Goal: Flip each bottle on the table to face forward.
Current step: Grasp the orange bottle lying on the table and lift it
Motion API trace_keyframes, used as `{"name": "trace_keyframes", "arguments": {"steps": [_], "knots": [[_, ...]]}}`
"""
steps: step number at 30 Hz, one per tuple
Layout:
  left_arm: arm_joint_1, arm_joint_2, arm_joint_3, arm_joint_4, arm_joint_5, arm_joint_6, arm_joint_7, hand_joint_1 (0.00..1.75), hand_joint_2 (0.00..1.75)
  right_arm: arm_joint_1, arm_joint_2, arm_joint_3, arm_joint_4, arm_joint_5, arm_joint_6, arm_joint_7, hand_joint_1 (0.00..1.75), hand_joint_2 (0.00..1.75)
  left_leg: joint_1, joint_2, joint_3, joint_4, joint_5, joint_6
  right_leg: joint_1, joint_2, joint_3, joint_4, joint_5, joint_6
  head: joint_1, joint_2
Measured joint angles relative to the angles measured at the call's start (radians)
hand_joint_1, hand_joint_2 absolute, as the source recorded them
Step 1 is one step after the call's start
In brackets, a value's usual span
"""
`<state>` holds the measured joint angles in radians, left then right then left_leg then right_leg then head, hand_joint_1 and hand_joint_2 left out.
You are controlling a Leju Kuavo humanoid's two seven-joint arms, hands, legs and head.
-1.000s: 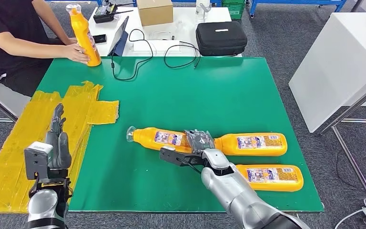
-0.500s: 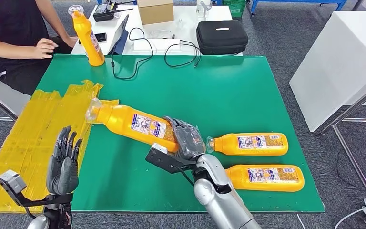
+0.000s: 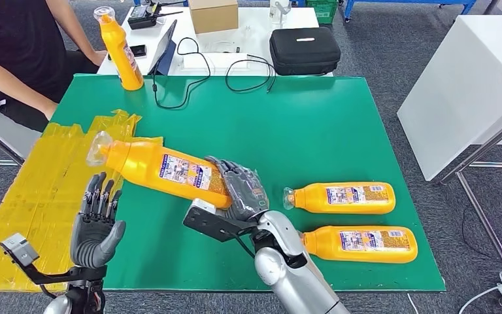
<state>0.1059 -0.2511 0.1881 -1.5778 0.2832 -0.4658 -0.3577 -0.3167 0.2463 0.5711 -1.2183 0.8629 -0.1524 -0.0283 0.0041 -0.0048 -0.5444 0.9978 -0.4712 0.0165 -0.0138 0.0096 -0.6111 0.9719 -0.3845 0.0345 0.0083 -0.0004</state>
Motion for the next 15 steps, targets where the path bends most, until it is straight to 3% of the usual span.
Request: {"name": "trace_keyframes", "arguments": {"steps": [15], "knots": [[-0.007,-0.005,-0.124,-0.012,0.102,-0.002,0.019,0.00,1.75,-0.010,0.058,0.069,0.098,0.008,-0.002,-0.010,1.75,1.75,0.000,0.000,0.000,0.000,0.000,0.000,0.000,0.000,0.000,0.000,0.000,0.000,0.000,0.000]]}}
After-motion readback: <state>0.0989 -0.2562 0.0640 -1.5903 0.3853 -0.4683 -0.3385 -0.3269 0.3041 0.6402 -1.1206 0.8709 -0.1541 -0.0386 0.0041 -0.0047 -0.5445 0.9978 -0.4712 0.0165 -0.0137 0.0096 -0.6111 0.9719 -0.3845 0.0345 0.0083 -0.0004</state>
